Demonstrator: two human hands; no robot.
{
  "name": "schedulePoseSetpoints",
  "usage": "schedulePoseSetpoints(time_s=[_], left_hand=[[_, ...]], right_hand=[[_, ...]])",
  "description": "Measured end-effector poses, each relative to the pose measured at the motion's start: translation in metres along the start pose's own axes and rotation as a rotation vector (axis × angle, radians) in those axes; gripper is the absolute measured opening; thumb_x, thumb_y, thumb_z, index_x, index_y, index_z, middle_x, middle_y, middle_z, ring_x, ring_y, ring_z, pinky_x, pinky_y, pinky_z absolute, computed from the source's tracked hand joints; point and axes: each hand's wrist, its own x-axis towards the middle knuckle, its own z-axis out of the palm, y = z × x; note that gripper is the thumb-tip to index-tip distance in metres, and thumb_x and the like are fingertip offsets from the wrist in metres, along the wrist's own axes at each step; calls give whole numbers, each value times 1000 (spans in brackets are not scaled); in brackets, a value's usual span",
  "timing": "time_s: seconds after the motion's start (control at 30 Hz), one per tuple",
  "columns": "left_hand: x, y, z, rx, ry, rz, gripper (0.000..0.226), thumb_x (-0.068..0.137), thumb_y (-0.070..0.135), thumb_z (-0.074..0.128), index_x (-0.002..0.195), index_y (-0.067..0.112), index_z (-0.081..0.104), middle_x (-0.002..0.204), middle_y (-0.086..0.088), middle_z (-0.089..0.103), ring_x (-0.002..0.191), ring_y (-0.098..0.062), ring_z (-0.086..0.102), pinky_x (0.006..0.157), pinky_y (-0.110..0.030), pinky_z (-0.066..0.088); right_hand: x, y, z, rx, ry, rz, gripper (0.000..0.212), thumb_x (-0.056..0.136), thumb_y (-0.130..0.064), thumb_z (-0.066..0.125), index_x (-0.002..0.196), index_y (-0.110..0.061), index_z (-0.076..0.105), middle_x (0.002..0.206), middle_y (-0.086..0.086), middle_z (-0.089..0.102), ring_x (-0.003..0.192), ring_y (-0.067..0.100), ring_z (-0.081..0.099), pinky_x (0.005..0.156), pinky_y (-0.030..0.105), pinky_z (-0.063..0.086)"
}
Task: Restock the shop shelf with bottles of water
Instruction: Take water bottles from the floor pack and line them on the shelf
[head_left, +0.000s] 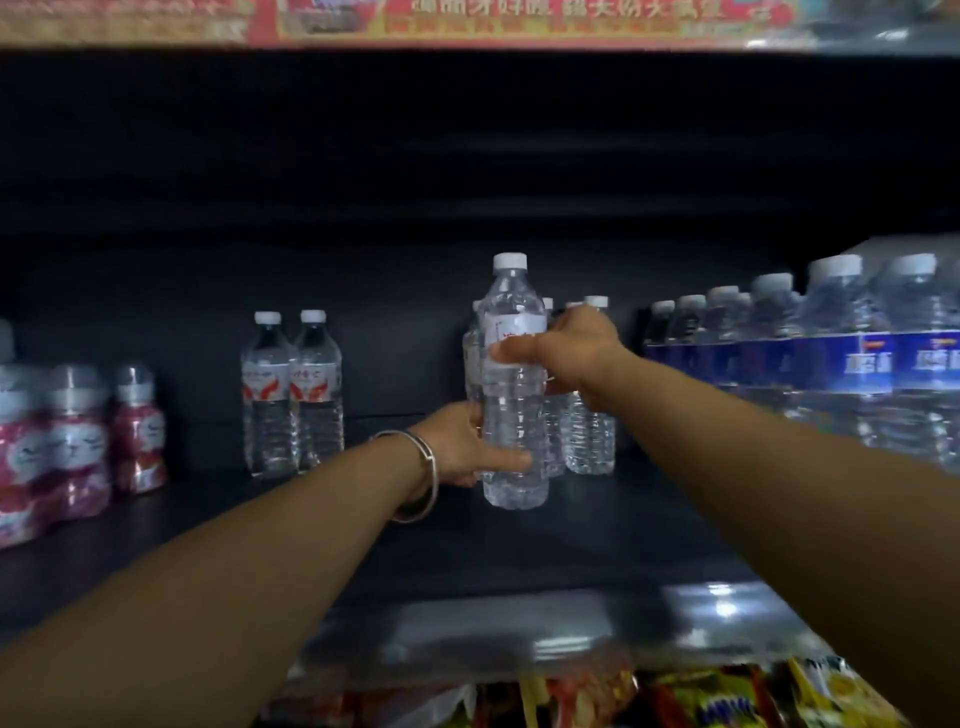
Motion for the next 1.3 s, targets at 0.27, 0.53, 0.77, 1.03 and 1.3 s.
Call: schedulePoseSetpoints(time_s=[0.27,0.53,0.77,1.03,1.3], left_hand=[[46,-27,11,192,115,-62,26,75,9,76,98,11,65,92,-1,65,91,-19,61,82,-32,53],[68,-36,10,143,133,-117,28,78,-5,67,104,5,62,114,-16,63,108,-32,60,96,-47,48],[74,-41,5,90,87,-144,33,84,-9,58,116,1,57,106,-8,60,103,-22,57,99,-37,46],[72,-43,7,22,55,-158,36,88,-10,51,122,4,54,111,-6,58,109,-21,54,102,-35,42],[61,-32,5,267,108,-232,42,84,8,66,124,2,52,118,-12,60,106,-25,57,95,-35,47]], right_hand=[[31,30,21,-151,22,-24,37,64,-36,85,69,-14,55,76,1,61,69,17,60,65,31,53],[36,41,19,-198,-168,85,34,69,-21,83,92,-10,61,97,7,67,88,24,65,73,39,59],[37,47,25,-199,-214,136,35,69,-11,83,96,-5,61,94,13,67,83,28,67,70,41,59],[30,48,29,-181,-167,160,43,71,-14,81,105,-4,56,101,15,65,91,29,66,78,42,58],[13,49,33,-261,-137,218,45,81,-25,73,111,3,55,110,18,65,96,33,66,83,37,55]])
